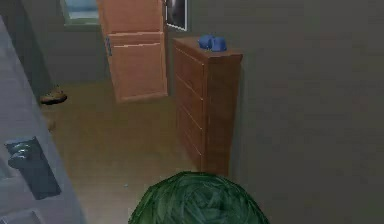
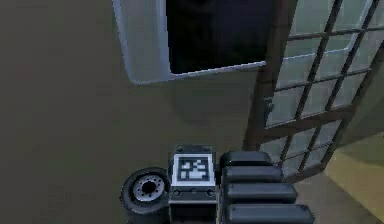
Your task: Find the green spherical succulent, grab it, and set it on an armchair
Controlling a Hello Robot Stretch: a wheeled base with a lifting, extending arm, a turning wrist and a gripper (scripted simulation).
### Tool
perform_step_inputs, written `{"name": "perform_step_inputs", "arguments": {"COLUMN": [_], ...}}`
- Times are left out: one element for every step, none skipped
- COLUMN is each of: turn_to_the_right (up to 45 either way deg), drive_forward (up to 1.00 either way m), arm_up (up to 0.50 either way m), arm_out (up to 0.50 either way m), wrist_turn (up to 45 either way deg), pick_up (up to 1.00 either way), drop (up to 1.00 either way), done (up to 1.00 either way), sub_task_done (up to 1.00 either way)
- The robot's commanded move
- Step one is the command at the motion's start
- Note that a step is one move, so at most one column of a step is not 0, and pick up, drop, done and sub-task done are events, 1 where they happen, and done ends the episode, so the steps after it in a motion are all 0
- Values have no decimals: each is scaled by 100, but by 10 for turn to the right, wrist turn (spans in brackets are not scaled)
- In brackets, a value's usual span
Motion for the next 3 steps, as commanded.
{"name": "perform_step_inputs", "arguments": {"turn_to_the_right": [0,-180,0], "drive_forward": [50,0,60], "arm_up": [0,0,0], "arm_out": [0,0,0], "wrist_turn": [0,0,0], "pick_up": [0,0,0], "drop": [0,0,0], "done": [0,0,0], "sub_task_done": [0,0,0]}}
